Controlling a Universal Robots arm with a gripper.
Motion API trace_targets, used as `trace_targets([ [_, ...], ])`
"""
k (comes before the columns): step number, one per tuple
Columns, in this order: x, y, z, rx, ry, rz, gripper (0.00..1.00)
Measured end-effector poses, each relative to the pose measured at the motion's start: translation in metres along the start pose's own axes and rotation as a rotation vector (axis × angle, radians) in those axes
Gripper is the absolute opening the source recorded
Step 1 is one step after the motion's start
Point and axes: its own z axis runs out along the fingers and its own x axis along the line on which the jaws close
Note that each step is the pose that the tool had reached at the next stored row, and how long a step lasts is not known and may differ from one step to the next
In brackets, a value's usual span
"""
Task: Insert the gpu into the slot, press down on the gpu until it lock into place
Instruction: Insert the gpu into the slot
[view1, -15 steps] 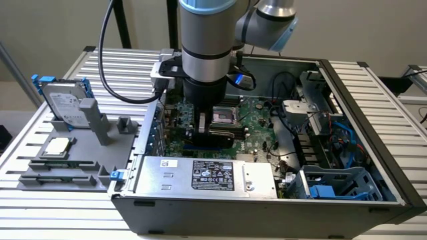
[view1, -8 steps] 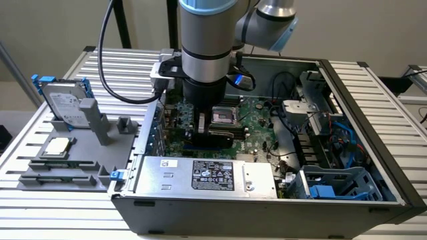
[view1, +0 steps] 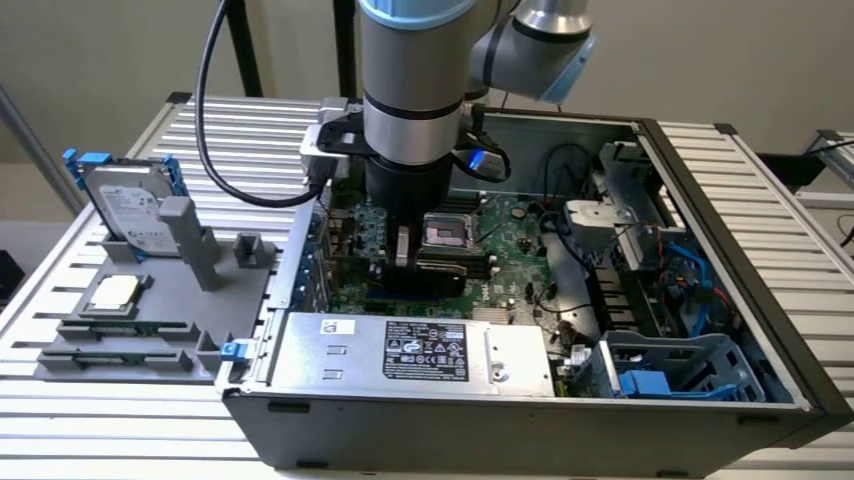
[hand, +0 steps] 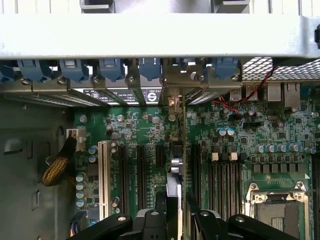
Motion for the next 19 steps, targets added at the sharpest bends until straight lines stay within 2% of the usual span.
trace_targets([
  [19,-0.0018,0.0001,0.0023,-0.0009,0.0001,-0.012,0.26],
])
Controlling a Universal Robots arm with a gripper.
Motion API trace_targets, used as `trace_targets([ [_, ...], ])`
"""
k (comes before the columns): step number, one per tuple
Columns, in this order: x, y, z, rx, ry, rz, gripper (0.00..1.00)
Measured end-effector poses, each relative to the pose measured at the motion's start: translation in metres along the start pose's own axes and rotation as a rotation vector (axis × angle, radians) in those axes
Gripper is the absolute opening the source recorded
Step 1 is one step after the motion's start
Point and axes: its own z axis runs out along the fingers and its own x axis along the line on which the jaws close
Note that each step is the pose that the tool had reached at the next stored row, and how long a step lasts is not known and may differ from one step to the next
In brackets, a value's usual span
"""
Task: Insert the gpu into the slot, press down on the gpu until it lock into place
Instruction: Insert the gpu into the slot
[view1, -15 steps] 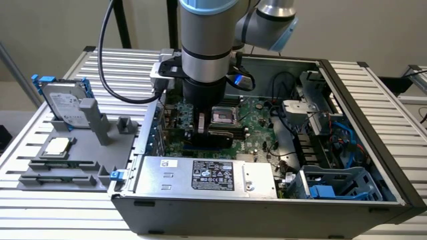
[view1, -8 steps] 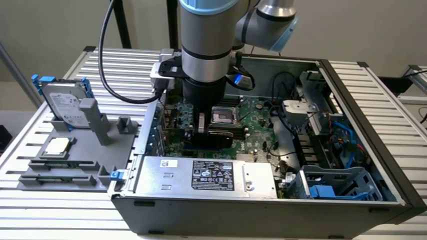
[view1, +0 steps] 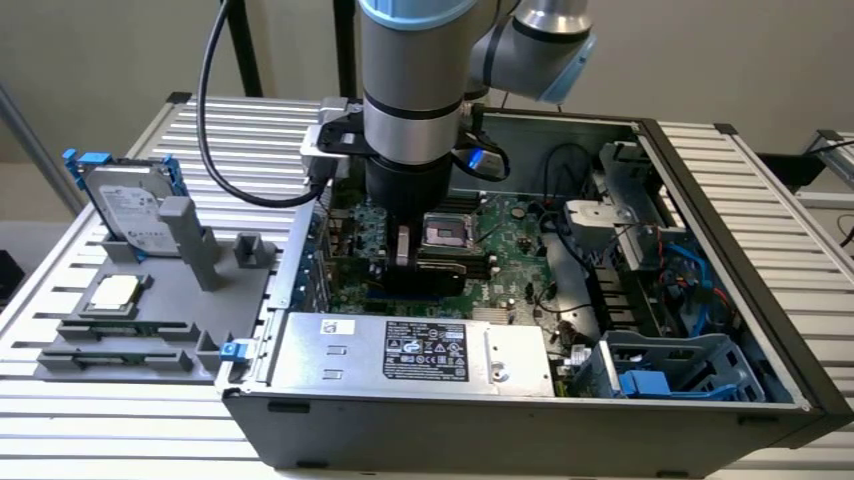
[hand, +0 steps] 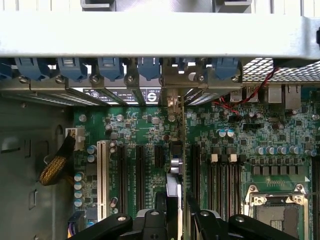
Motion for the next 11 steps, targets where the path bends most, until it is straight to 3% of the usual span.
trace_targets([
  [11,-0.0001,0.0,0.0013,-0.0063,0.0005,0.001,0.26],
])
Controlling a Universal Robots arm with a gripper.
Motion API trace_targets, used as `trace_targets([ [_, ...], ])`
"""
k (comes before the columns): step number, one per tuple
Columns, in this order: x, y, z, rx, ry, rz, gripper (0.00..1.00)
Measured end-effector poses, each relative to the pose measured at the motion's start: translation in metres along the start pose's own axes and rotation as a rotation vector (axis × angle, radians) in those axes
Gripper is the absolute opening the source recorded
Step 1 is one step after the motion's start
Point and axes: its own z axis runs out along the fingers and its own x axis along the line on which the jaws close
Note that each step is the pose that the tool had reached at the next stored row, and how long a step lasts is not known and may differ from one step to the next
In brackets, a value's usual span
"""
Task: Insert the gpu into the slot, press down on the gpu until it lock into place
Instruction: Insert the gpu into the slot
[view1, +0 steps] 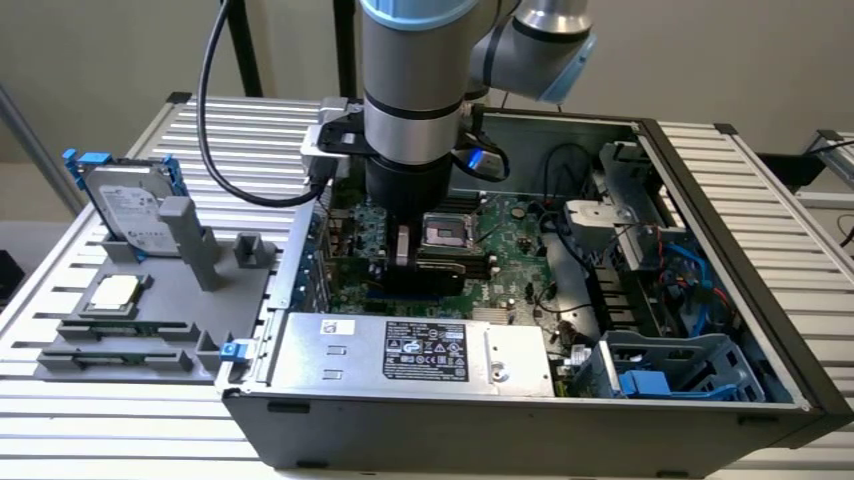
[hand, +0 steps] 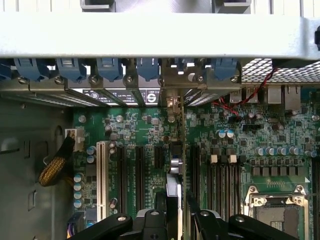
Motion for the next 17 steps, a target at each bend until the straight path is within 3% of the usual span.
trace_targets([
  [5,-0.0001,-0.0008,0.0026,0.0,-0.002,0.0,0.26],
  [14,0.0,-0.0013,0.0025,-0.003,-0.0004,0.0,0.26],
  [17,-0.0002,-0.0012,-0.0022,-0.0066,-0.0001,0.0,0.32],
])
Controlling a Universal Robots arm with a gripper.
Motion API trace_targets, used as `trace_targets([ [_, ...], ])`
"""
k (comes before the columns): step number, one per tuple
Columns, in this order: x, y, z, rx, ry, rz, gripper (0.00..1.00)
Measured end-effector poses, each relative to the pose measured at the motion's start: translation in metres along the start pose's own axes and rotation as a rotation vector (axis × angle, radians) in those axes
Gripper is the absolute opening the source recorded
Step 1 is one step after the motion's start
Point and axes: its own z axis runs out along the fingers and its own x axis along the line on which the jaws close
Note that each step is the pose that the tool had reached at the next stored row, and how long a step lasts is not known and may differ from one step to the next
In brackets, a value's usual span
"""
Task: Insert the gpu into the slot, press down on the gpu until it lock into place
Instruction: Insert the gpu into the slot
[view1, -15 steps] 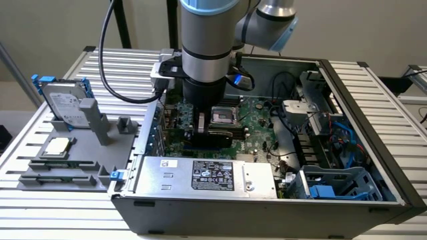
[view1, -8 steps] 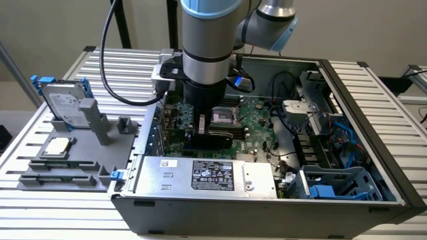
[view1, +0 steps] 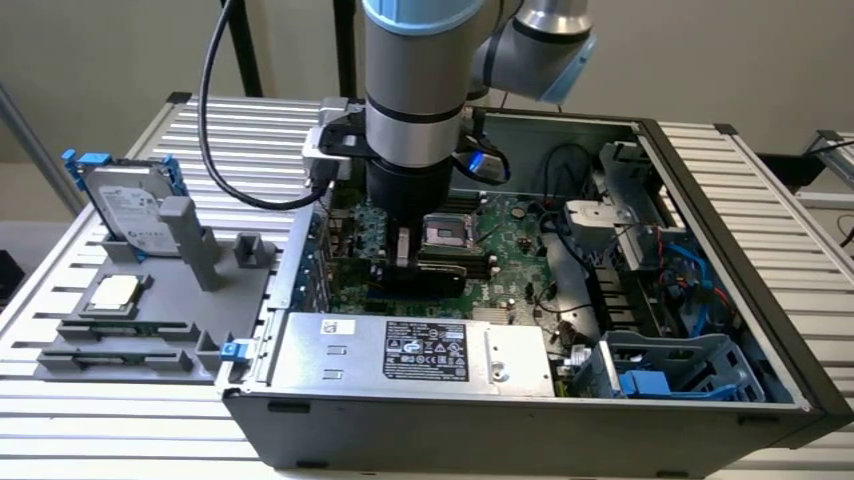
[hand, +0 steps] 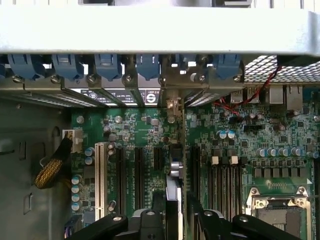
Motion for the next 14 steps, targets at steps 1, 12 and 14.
trace_targets([
  [1,0.0,0.0,-0.0037,-0.0015,-0.0001,0.0,0.32],
  [12,-0.001,-0.0003,-0.0309,-0.0138,0.0004,0.0,0.4],
  [14,-0.001,-0.0003,-0.0309,-0.0139,0.0005,0.0,0.4],
])
